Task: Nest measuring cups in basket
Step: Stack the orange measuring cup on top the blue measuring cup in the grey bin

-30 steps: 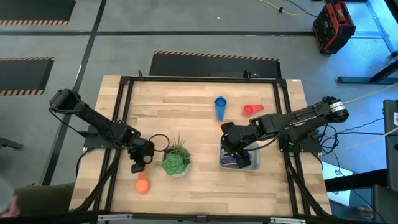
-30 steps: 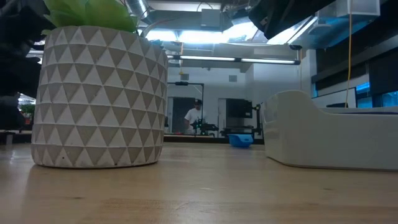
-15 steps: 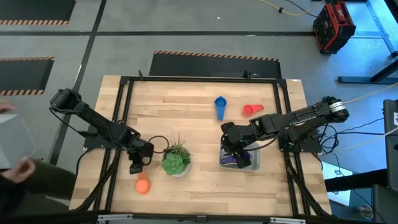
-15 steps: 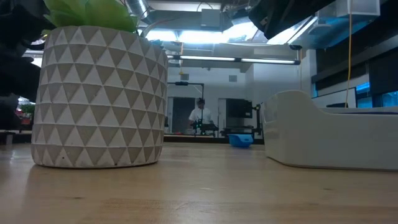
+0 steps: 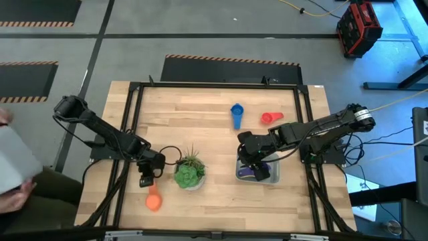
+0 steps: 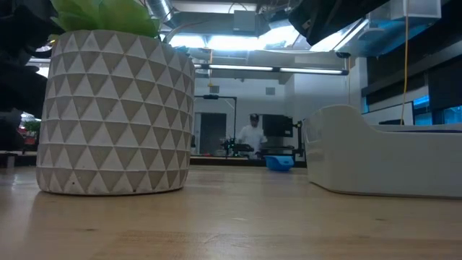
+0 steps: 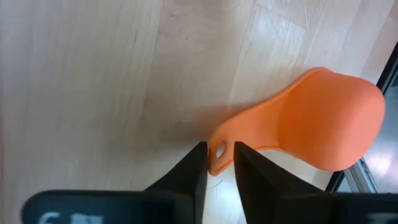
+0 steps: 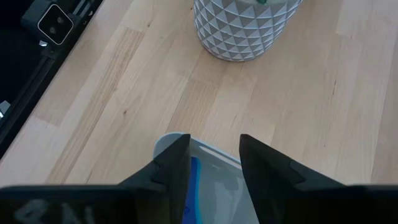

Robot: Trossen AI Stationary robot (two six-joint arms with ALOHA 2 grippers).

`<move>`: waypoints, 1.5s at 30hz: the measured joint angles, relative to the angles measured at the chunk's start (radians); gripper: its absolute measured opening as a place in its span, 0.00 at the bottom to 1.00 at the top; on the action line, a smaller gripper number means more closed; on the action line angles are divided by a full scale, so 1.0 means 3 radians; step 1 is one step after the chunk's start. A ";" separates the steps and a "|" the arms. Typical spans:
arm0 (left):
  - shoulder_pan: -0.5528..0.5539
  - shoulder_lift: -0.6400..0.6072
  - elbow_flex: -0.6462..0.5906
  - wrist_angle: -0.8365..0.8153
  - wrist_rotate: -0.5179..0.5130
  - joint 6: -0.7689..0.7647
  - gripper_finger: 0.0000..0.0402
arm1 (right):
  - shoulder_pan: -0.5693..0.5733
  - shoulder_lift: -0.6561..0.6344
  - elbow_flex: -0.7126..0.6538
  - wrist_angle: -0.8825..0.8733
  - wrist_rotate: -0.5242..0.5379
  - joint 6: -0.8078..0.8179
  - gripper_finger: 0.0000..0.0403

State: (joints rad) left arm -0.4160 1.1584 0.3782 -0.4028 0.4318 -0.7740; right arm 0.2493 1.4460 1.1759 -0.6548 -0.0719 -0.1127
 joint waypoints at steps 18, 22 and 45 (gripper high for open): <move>0.0001 -0.0006 0.0005 0.0021 -0.0061 -0.0001 0.01 | 0.0000 0.0000 0.0000 0.0001 0.0000 0.0000 0.35; 0.0001 -0.0005 0.0005 0.0198 0.0089 -0.0007 0.01 | 0.0000 0.0000 0.0000 0.0001 0.0001 0.0000 0.35; 0.0000 -0.0050 0.0576 0.0450 0.0547 0.0148 0.00 | 0.0000 0.0000 0.0000 0.0060 0.0001 0.0000 0.35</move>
State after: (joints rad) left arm -0.4159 1.1435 0.5510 -0.2677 0.5959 -0.7295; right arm 0.2493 1.4460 1.1759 -0.6369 -0.0715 -0.1127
